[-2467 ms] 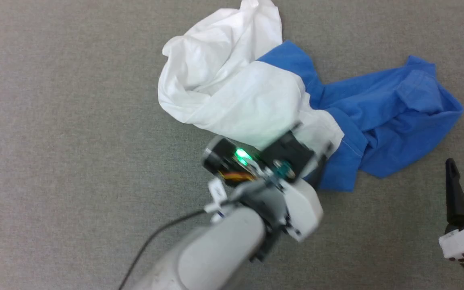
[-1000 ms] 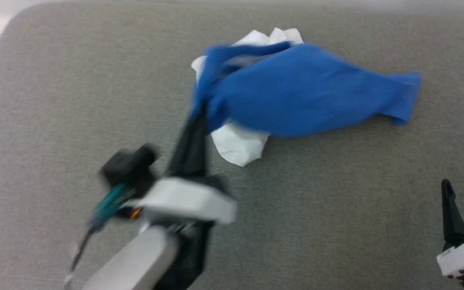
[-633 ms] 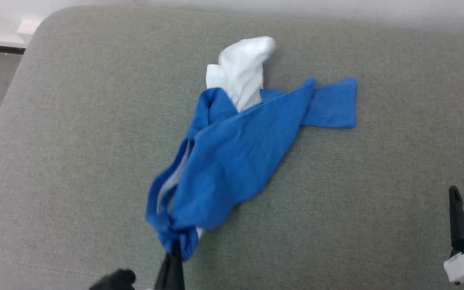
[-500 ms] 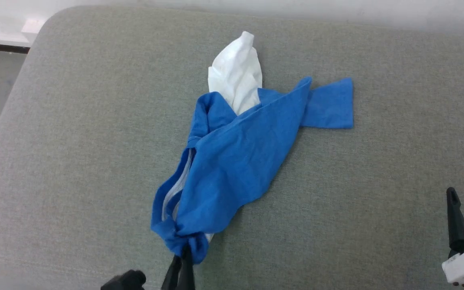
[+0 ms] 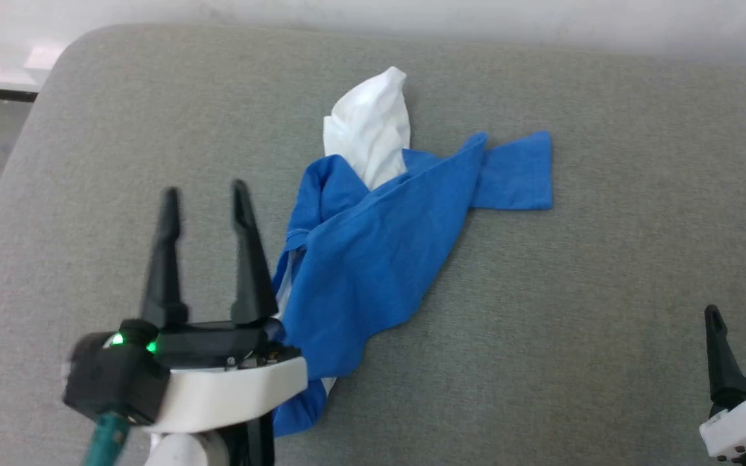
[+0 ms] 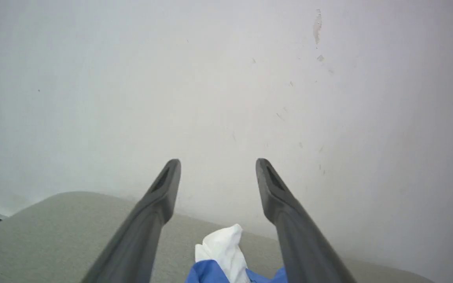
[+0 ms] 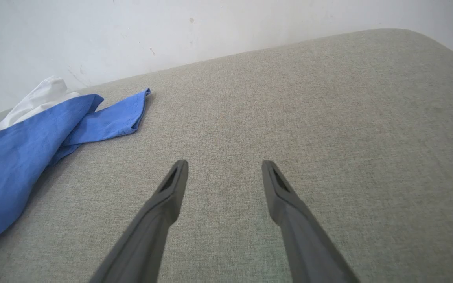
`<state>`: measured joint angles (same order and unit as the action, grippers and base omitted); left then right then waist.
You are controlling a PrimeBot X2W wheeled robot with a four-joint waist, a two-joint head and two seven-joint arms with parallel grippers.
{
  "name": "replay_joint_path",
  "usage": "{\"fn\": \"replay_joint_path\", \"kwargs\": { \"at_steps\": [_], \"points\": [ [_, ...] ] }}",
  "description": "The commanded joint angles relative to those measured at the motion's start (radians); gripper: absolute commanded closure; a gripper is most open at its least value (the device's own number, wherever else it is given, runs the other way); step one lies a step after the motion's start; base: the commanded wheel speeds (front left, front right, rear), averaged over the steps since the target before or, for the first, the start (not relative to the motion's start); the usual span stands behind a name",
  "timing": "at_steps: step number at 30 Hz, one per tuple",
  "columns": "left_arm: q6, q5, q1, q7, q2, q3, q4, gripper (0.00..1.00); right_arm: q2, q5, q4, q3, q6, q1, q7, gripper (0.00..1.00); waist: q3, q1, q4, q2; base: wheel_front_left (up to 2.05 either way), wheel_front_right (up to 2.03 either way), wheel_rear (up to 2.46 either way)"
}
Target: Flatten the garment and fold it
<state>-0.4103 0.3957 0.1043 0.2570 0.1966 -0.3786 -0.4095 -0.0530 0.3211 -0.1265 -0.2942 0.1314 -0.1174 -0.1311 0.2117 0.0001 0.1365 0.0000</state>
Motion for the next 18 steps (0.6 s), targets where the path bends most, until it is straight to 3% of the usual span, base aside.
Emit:
{"fn": "replay_joint_path", "kwargs": {
  "at_steps": [1, 6, 12, 18],
  "points": [
    [-0.036, -0.122, 0.004, 0.005, 0.005, 0.025, 0.008, 0.00, 0.003, 0.008, 0.005, 0.004, -0.001, -0.006, 0.008, 0.00, -0.002, -0.0001, -0.016, 0.0000, 0.00, 0.00, 0.00],
    [-0.101, -0.294, -0.050, 0.005, 0.007, 0.043, 0.058, 0.00, 0.003, 0.007, 0.015, 0.012, -0.001, -0.015, 0.015, 0.00, -0.005, -0.0001, -0.024, 0.0000, 0.00, 0.00, 0.00],
    [-0.119, -0.319, -0.099, 0.005, -0.013, 0.047, 0.079, 0.00, 0.001, -0.012, -0.021, 0.064, -0.001, 0.009, -0.019, 0.00, -0.002, -0.0001, -0.005, 0.0000, 0.00, 0.00, 0.00],
    [-0.107, -0.321, -0.115, 0.005, -0.040, 0.044, 0.088, 0.00, -0.108, 0.026, -0.104, 0.209, -0.001, 0.158, -0.141, 0.00, 0.020, -0.0001, 0.030, 0.0000, 0.00, 0.00, 0.00]
  ]
}}
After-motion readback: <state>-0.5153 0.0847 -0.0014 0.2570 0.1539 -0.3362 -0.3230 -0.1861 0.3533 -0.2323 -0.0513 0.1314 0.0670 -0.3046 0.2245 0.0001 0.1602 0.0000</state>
